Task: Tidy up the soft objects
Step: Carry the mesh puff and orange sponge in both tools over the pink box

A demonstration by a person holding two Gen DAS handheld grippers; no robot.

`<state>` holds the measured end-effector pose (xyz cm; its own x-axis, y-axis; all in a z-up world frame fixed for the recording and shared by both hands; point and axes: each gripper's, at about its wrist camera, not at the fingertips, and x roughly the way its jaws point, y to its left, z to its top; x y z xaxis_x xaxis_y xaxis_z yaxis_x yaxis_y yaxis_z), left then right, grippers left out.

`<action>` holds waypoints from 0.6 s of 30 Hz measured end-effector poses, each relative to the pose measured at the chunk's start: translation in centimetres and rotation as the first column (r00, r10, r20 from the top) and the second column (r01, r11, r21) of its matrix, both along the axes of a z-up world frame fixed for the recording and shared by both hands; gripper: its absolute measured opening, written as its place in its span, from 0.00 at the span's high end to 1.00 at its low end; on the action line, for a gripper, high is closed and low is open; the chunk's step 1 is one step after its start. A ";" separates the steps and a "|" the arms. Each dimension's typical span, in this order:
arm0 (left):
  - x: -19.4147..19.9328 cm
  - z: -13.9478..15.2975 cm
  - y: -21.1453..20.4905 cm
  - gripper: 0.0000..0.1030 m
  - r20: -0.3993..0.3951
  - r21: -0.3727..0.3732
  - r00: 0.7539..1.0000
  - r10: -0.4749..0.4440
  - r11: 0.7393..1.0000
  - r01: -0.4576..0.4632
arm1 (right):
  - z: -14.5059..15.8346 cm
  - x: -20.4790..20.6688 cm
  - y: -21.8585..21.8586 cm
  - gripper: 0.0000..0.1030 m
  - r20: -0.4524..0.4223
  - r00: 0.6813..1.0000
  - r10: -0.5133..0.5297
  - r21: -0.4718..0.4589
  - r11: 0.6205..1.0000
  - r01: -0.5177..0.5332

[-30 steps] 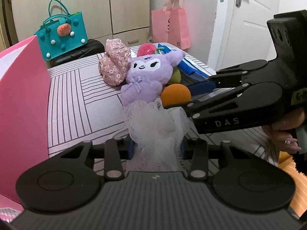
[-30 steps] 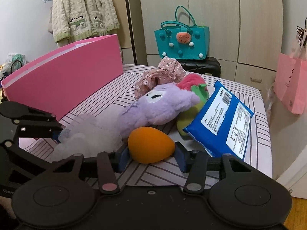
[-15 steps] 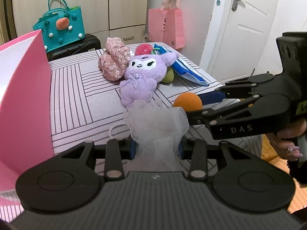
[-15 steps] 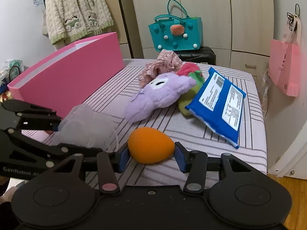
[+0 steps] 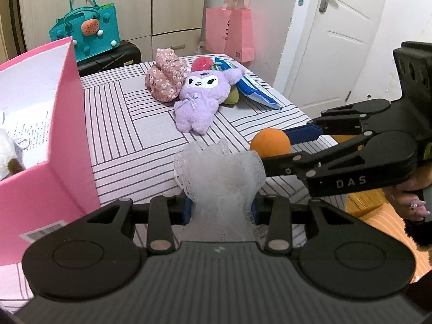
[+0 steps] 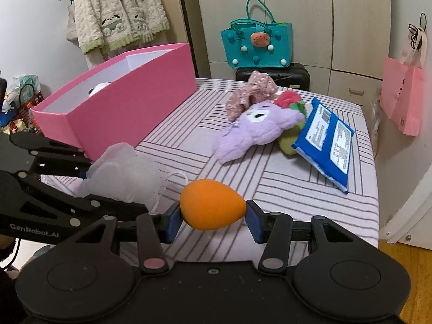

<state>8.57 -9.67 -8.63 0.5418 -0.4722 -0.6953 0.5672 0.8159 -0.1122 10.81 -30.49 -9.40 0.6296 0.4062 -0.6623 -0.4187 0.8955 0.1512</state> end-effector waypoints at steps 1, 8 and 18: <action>-0.2 0.2 0.2 0.64 -0.003 0.000 1.000 -0.006 1.000 0.006 | 0.2 -0.2 0.2 0.46 -0.007 1.000 0.000 0.002 1.000 0.000; -1.2 2.2 2.0 0.64 -0.042 0.005 0.998 -0.050 0.999 0.050 | 2.2 -1.5 1.8 0.46 -0.057 0.997 0.054 0.035 0.998 -0.052; -2.0 6.8 7.0 0.64 -0.035 -0.018 0.997 -0.066 0.998 0.066 | 6.3 -1.2 4.9 0.46 -0.065 0.984 0.169 0.093 0.982 -0.163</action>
